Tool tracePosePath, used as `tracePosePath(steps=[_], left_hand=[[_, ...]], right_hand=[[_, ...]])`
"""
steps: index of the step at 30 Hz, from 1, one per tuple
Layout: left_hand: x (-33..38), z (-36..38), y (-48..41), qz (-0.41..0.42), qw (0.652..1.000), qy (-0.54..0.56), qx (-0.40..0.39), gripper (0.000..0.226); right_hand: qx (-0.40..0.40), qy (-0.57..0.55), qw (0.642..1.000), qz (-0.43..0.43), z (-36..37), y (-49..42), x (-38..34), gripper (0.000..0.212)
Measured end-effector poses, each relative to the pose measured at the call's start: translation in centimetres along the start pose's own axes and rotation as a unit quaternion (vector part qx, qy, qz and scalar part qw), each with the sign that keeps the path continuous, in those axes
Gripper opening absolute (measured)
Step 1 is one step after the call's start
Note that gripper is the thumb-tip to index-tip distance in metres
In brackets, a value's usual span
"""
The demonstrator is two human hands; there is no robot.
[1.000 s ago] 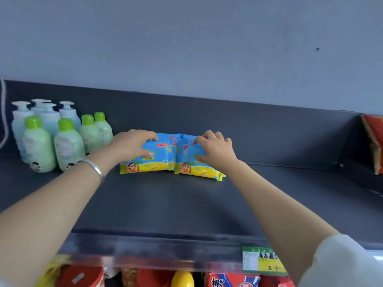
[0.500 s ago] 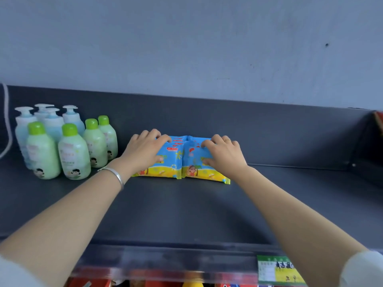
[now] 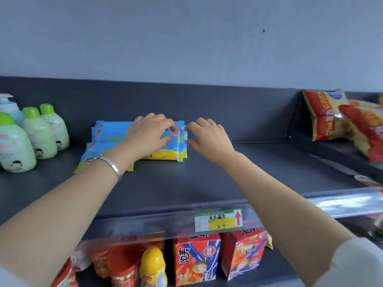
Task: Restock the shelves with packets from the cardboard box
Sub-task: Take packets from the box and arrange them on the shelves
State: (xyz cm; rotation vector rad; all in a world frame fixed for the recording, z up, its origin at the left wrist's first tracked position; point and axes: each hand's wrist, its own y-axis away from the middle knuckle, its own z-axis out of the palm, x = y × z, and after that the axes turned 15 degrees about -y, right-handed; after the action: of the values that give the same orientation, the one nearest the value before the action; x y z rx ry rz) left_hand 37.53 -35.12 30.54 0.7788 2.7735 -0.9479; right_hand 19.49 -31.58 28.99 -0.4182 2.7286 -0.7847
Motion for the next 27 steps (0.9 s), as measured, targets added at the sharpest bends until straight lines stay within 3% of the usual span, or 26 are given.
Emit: tracePosePath(steps=[6,19,22,27], left_hand=[[11.3,-1.2,-1.5,0.07,0.996,0.053,0.035,0.017],[38.6,-2.6,0.9,0.209,0.963,0.17,0.028,0.018],[44.4,-0.8,3.8,0.239,0.953,0.187,-0.015,0.018],[52.3,3.1,8.8,0.309,0.919,0.179,-0.169,0.025]], right_hand=[[0.043,0.026,0.998,0.042,-5.4,8.2,6.7,0.03],[0.067,0.049,0.979,0.187,-14.8,32.7,21.1,0.029],[0.027,0.042,0.972,0.229,-14.2,38.6,23.4,0.029],[-0.055,0.012,0.95,0.308,-11.4,47.3,25.9,0.033]])
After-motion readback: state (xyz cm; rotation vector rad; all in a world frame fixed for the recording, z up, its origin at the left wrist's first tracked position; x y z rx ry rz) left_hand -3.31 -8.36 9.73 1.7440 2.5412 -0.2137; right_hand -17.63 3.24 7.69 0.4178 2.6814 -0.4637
